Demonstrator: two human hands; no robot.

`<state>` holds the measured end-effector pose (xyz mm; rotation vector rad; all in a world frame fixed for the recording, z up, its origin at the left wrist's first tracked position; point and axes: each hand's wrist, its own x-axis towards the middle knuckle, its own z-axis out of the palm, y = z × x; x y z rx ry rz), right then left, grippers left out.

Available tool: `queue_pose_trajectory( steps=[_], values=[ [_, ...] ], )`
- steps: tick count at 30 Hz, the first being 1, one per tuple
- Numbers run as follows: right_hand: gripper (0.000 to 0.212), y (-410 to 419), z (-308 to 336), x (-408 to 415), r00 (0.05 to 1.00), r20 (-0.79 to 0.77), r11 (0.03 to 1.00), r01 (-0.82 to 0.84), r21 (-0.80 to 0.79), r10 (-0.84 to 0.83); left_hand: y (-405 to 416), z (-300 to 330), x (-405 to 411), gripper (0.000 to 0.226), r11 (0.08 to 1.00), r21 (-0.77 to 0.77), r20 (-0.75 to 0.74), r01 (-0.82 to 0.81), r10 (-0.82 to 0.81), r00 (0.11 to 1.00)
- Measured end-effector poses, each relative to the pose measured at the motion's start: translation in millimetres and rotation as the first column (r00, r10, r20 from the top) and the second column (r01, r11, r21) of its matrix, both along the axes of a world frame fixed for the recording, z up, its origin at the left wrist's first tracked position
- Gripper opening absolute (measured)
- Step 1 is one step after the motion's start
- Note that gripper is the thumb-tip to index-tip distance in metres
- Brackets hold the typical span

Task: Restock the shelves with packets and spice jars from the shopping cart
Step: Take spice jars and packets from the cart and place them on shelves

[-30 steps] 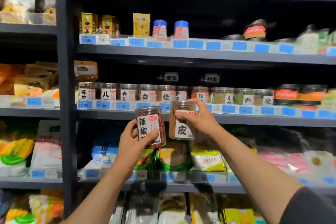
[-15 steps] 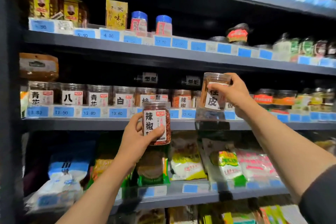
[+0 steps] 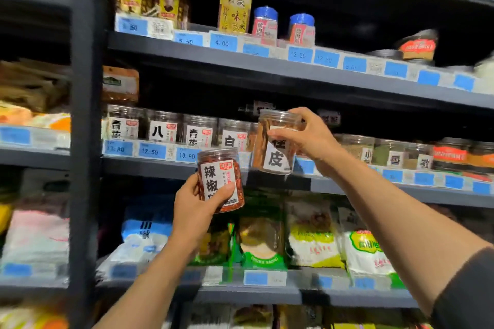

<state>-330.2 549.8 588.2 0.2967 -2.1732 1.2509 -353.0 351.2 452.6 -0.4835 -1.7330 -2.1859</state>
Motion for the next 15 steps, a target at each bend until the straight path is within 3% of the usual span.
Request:
queue_pose_trajectory(
  steps=[3, 9, 15],
  values=[
    [0.057, -23.3, 6.1, -14.2, 1.000, -0.011, 0.998, -0.010, 0.063, 0.011, -31.6, -0.8, -2.4, 0.055, 0.998, 0.001, 0.004, -0.061, 0.061, 0.998],
    [0.058, -52.9, 16.9, -28.1, 0.999, -0.026, 0.996, -0.044, 0.083, 0.046, -64.5, 2.5, -8.7, 0.042, 0.992, 0.005, -0.003, -0.125, 0.125, 0.992],
    [0.049, -67.2, 22.1, -33.4, 0.997, -0.040, 0.990, -0.068, 0.123, 0.073, -79.9, 5.2, -11.9, 0.048, 0.987, -0.019, -0.015, -0.161, 0.161, 0.987]
  ],
)
